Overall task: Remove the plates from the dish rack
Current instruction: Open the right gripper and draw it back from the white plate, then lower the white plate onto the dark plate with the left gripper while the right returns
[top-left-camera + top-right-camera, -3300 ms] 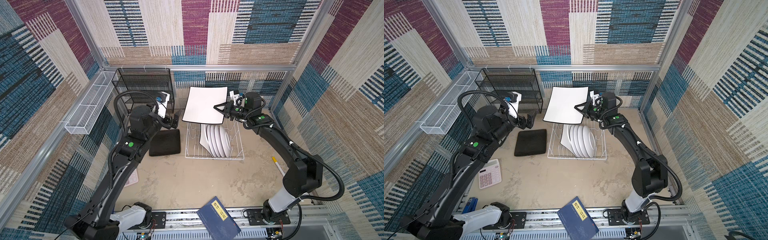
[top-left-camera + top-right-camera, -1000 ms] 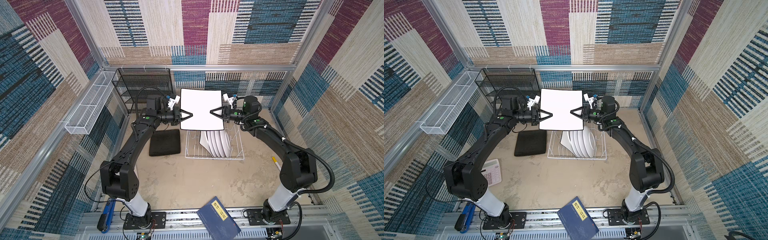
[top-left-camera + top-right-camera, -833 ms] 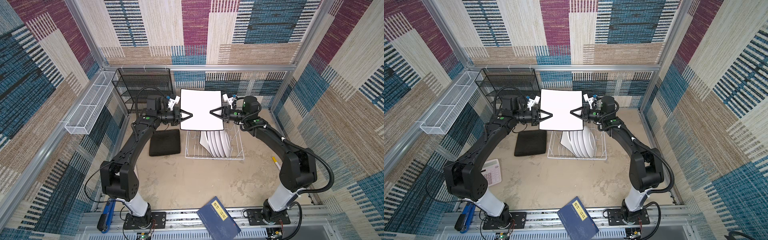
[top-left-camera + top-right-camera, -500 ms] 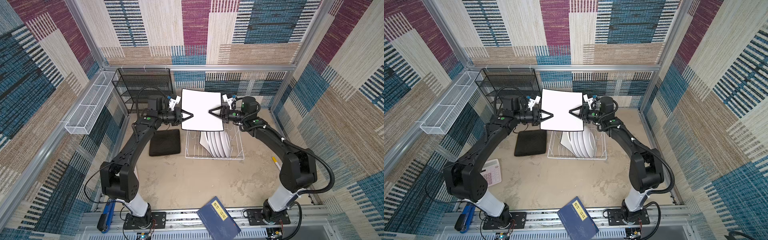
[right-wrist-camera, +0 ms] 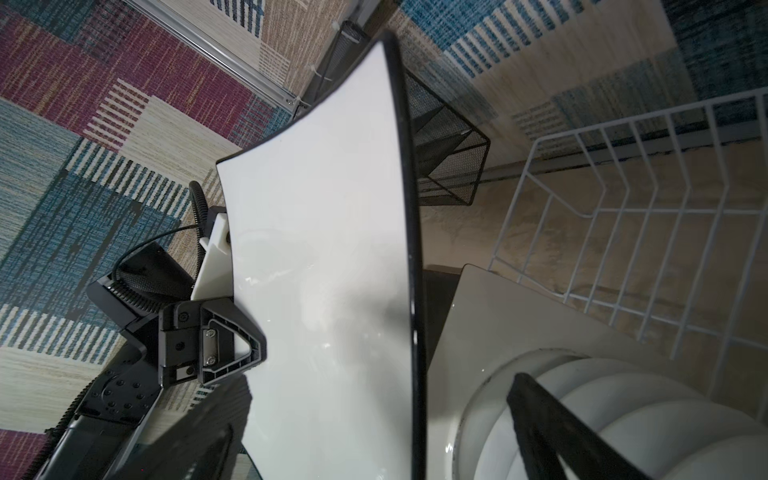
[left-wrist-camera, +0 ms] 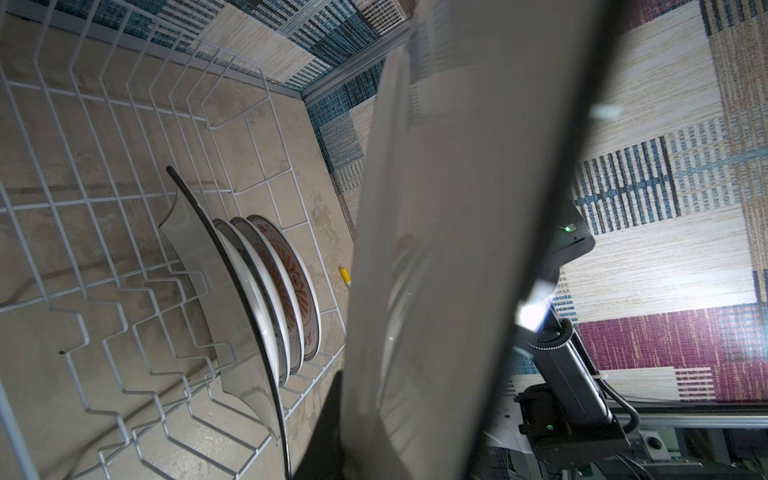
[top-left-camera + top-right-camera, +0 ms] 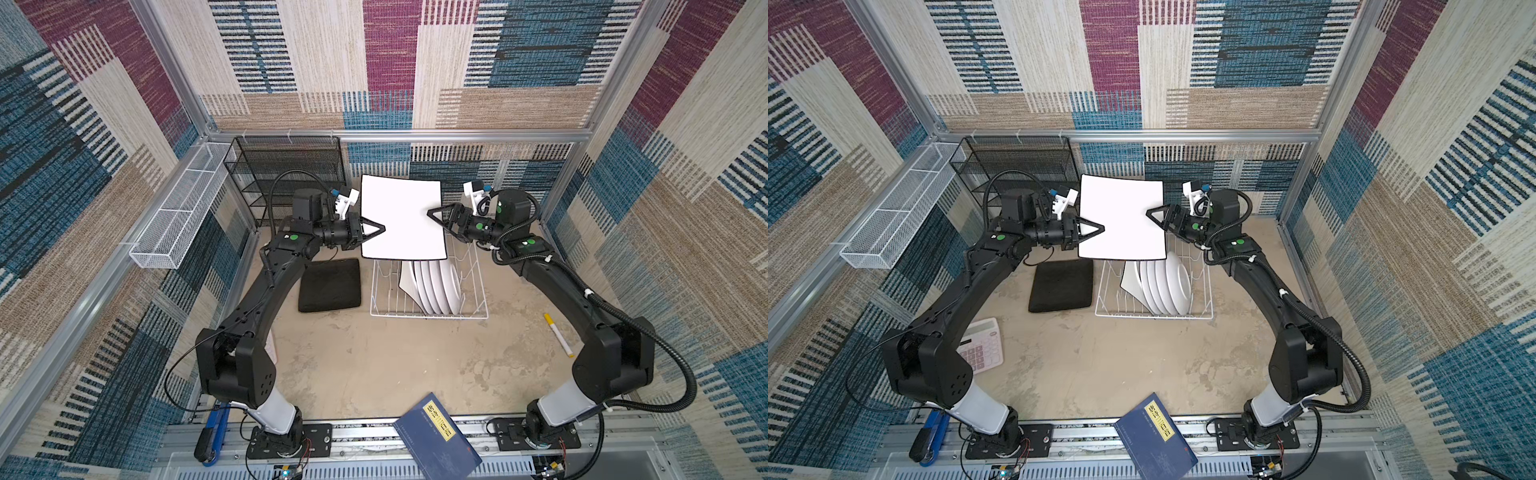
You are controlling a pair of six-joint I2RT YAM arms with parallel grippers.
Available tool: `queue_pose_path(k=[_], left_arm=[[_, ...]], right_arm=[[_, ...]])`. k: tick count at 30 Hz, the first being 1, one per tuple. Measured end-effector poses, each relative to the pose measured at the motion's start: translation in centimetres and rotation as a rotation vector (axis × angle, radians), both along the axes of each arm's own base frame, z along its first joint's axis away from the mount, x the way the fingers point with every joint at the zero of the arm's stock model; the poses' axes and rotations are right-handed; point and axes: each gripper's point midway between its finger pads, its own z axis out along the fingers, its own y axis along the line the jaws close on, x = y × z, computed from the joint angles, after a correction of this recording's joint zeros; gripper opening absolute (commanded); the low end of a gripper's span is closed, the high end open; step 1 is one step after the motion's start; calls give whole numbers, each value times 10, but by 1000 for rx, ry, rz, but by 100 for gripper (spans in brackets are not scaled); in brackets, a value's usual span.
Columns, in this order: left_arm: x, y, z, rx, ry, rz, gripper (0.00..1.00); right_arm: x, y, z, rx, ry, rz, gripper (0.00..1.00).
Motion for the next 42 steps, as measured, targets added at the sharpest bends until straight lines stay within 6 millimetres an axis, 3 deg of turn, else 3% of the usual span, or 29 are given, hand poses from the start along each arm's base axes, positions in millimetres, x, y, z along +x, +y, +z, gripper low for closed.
queue_pose_path(k=[5,11,15,19,29,42], left_arm=[[-2,8,17,14,-30,18,0],[-5,19,23,58,-36,47,0],[-7,30,22,108,-35,80,0],[-10,46,25,174,-42,120,0],[-22,98,17,357,-28,239,0],[-37,161,-24,564,64,330,0]], right_arm=[[-7,-19,18,-104,-134,-92,99],[-27,-36,38,-229,-331,-137,99],[-39,-39,43,-313,-436,-138,99],[-52,-29,50,-406,-556,-98,99],[-72,4,31,-598,-708,15,99],[-74,28,1,-702,-703,77,99]])
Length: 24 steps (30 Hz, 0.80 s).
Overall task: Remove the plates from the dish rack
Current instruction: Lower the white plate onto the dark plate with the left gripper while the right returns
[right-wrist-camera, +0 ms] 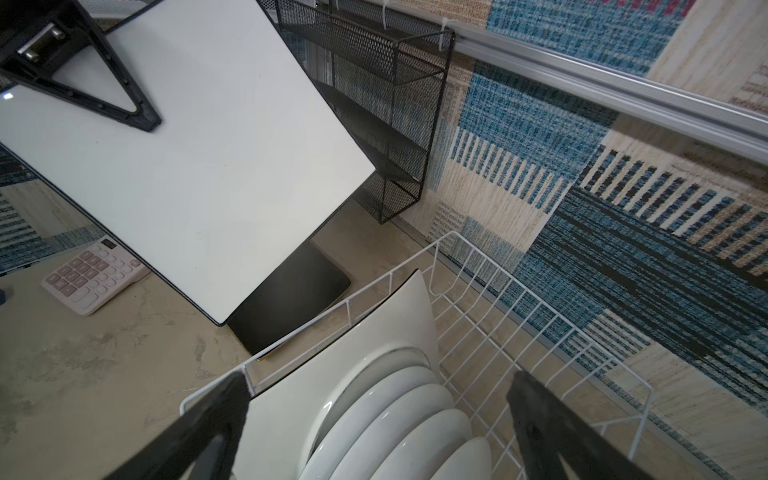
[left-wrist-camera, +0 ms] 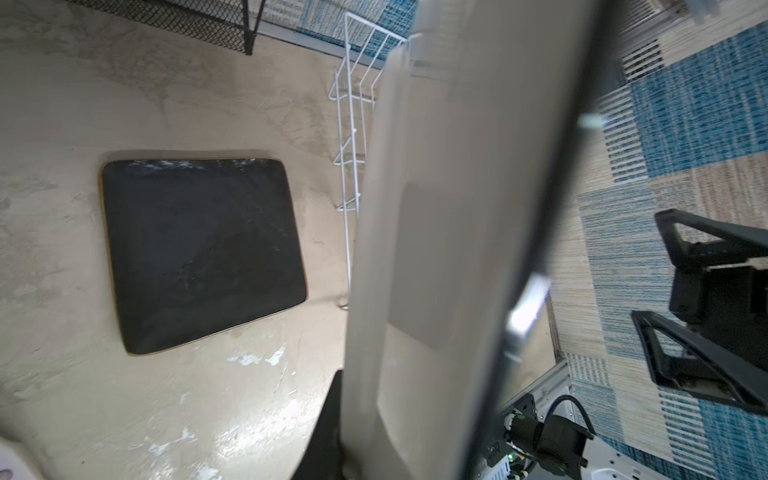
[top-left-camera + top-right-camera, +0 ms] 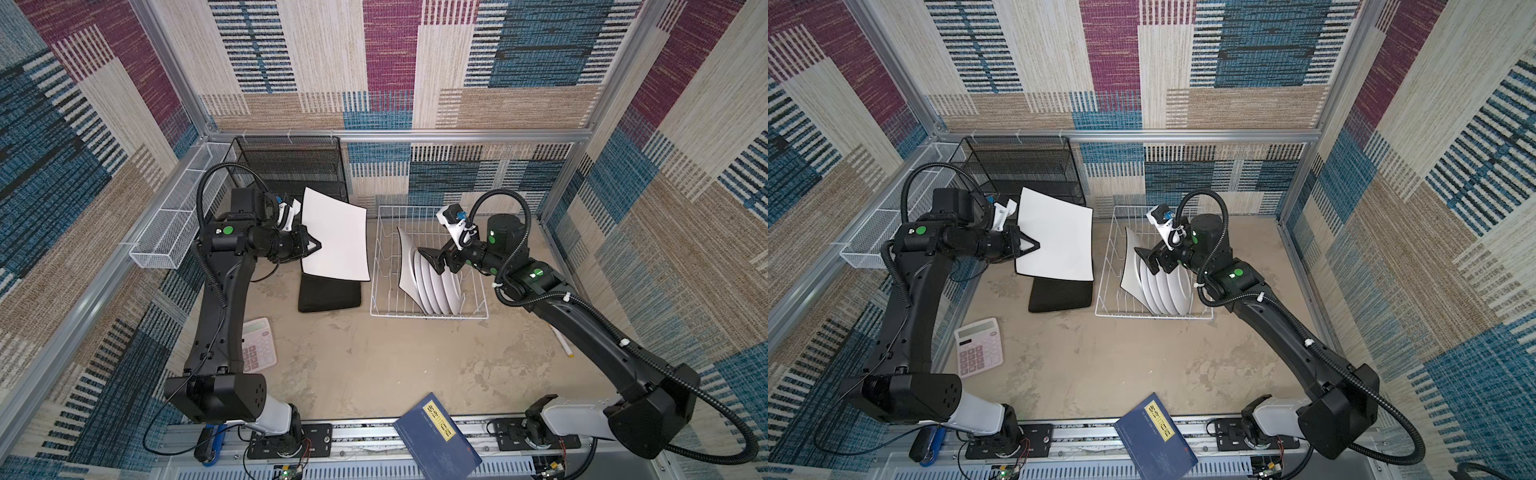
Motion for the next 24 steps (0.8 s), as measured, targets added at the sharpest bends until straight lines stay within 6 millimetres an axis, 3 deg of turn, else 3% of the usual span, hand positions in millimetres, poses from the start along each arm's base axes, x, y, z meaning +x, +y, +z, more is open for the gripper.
queue_pose_path(k=[10,15,24], left_arm=[[12,24,-36,28,77,27,0],[19,29,-53,4,114,7,0],[30,33,-96,-46,216,-22,0]], right_arm=[[6,4,-13,-27,24,-30,99],[5,6,-15,-21,35,-30,99],[0,15,-36,-49,87,14,99]])
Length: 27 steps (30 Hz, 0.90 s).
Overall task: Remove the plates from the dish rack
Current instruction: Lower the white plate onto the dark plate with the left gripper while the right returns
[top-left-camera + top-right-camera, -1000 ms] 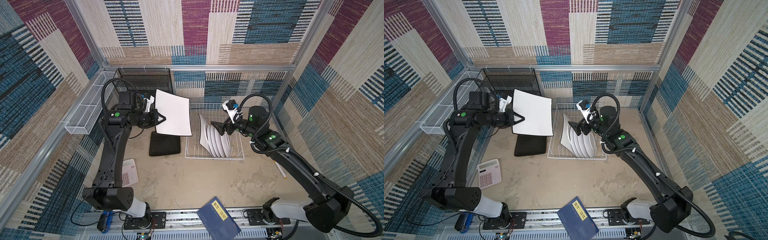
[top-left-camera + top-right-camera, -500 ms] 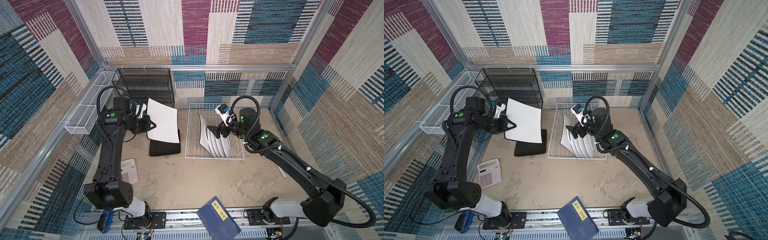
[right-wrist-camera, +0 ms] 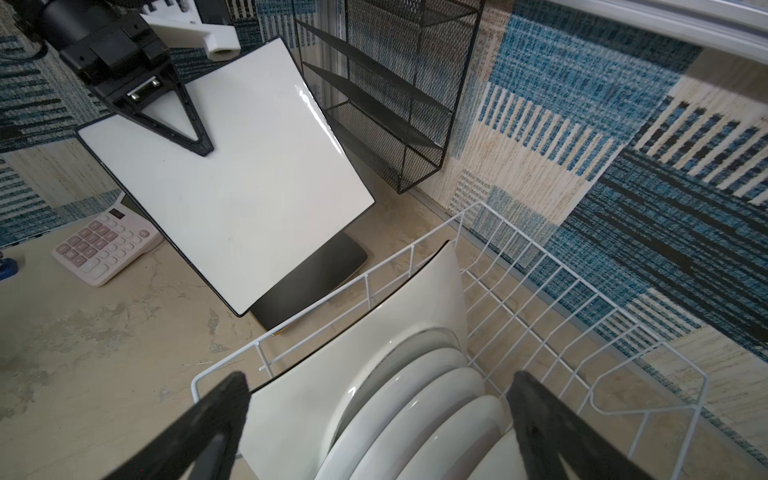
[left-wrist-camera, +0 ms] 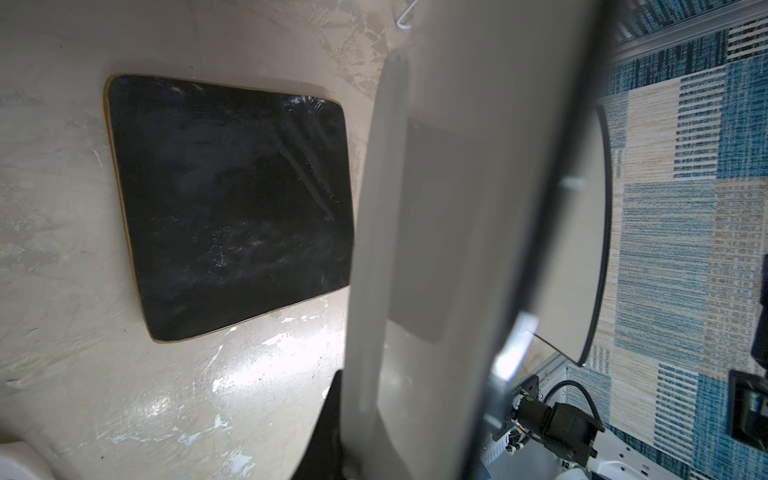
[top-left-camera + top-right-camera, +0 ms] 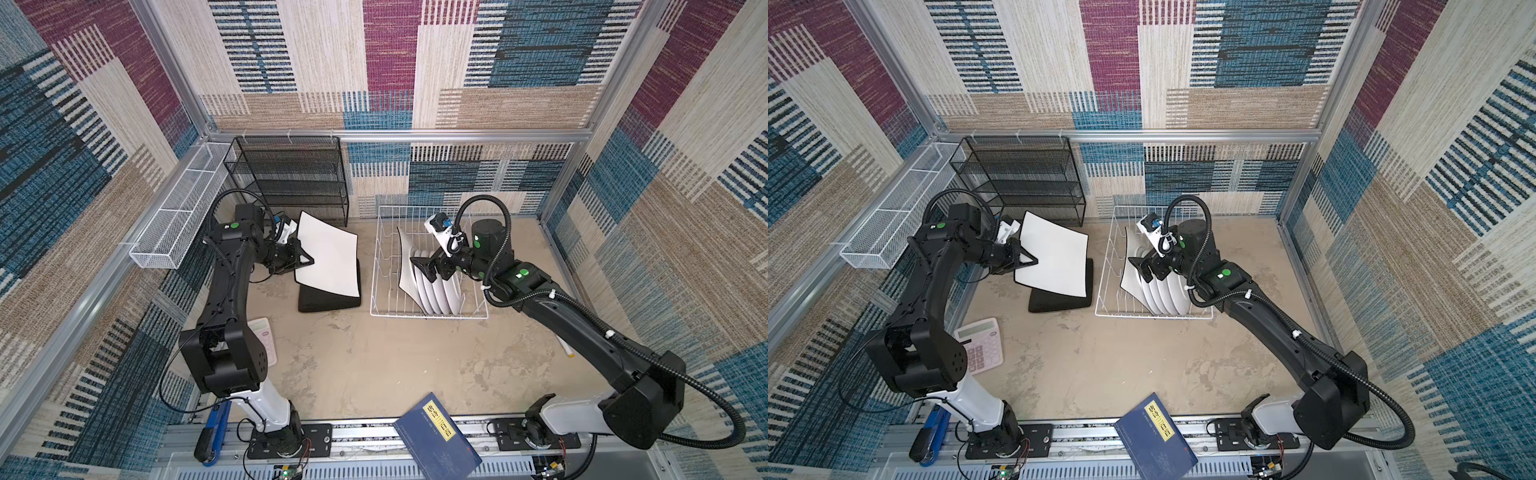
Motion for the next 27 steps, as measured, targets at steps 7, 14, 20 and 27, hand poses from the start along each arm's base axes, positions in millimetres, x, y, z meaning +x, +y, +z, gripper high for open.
queue_pose_path(k=[7,14,20,27], left_arm=[[13,9,-31,-44,52,-4,0],[21,12,-57,-79,88,-10,0],[25,9,-69,-119,91,-19,0],[27,17,-88,-129,119,-15,0]], right_arm=[[-4,3,-4,-15,9,11,99],[-5,3,-5,-21,11,7,99],[-2,4,-7,-29,13,4,99],[0,6,-5,-27,13,7,99]])
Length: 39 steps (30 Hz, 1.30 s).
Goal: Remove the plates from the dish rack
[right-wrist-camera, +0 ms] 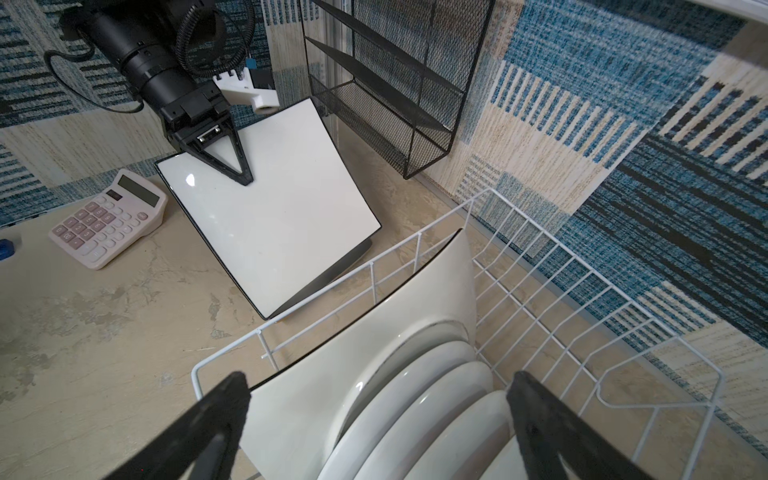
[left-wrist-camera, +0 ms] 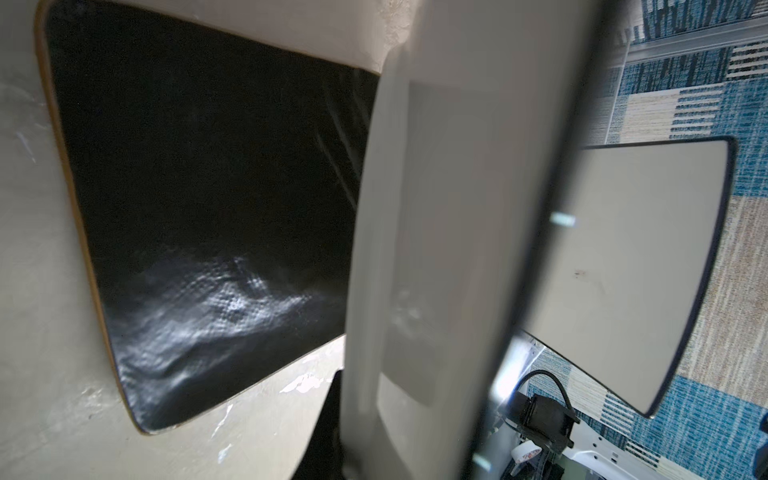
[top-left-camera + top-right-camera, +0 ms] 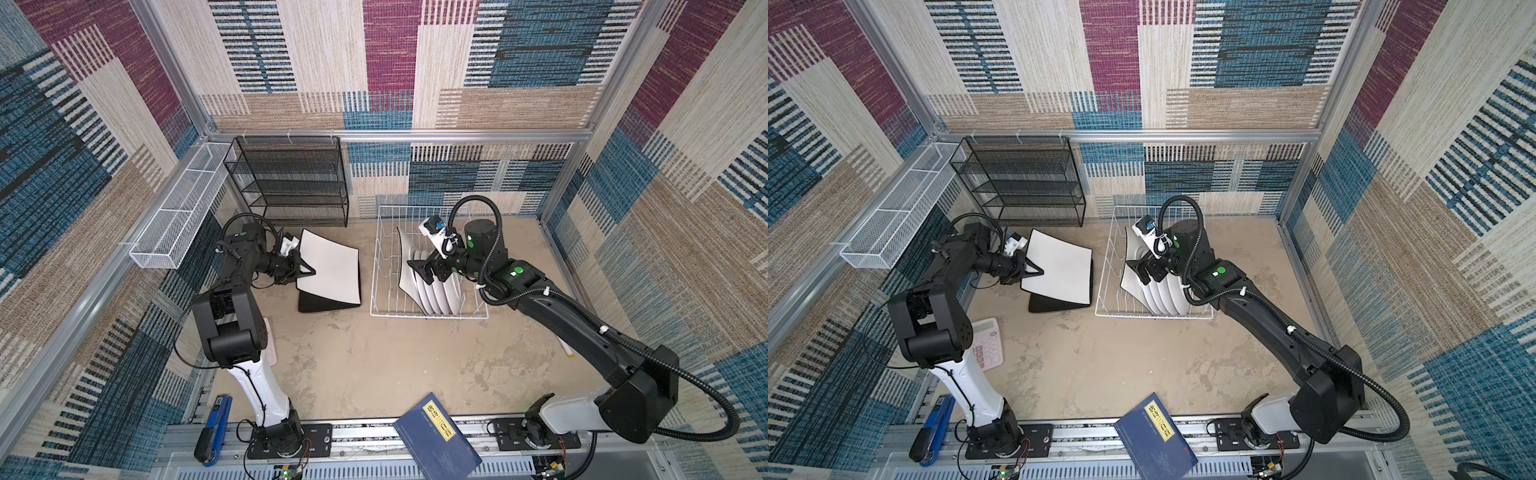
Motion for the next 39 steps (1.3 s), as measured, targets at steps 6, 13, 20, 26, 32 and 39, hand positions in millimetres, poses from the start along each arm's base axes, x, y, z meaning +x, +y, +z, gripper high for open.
queue_pose_path(k=[6,13,20,26,32,39], left_arm=[[2,3,-6,-20,0,0,0],[1,7,-17,-45,2,-8,0],[-4,9,-29,-78,30,0,0],[-2,11,-34,-104,33,7,0],[-1,13,-40,-137,43,14,0],[1,15,-48,-181,58,16,0]], right_arm=[[-6,-1,9,21,-13,14,99],[-6,0,11,31,-11,11,99],[-6,0,12,36,-9,9,99],[-6,-1,12,40,-6,6,99],[-6,-1,11,42,-2,5,99],[-7,-1,10,41,-1,5,99]])
